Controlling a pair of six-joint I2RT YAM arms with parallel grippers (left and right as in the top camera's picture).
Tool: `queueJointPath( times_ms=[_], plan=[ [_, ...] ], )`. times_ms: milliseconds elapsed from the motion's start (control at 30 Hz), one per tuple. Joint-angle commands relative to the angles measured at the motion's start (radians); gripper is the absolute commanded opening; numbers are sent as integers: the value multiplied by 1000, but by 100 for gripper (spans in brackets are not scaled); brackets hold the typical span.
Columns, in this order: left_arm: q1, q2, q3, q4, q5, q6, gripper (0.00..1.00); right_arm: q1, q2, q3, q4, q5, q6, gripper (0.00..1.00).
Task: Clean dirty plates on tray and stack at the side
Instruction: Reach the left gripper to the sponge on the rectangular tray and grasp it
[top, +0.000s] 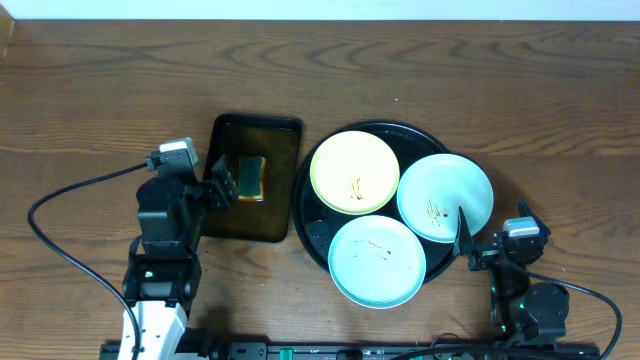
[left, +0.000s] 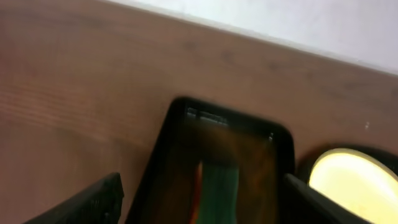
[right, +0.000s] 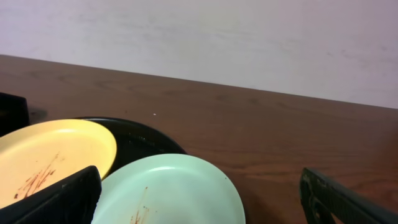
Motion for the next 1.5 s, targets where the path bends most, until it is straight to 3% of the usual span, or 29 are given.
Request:
queueJointPath(
  times_ms=[0, 233, 433, 967, 1467],
  plan=[
    [6, -2, 106, -126, 14, 20, 79, 5, -2, -3, -1, 2, 16, 99],
    [6, -1, 293, -483, 77, 21, 79, 5, -2, -3, -1, 2, 16, 99],
    [6, -1, 340, -638, 105, 21, 79, 5, -2, -3, -1, 2, 16, 99],
    [6, -2, 366, -801, 102, 21, 79, 5, -2, -3, 0, 2, 16, 99],
    [6, -1, 366, -789, 108, 21, 80, 5, 2, -3, -1, -20, 35, 99]
  ],
)
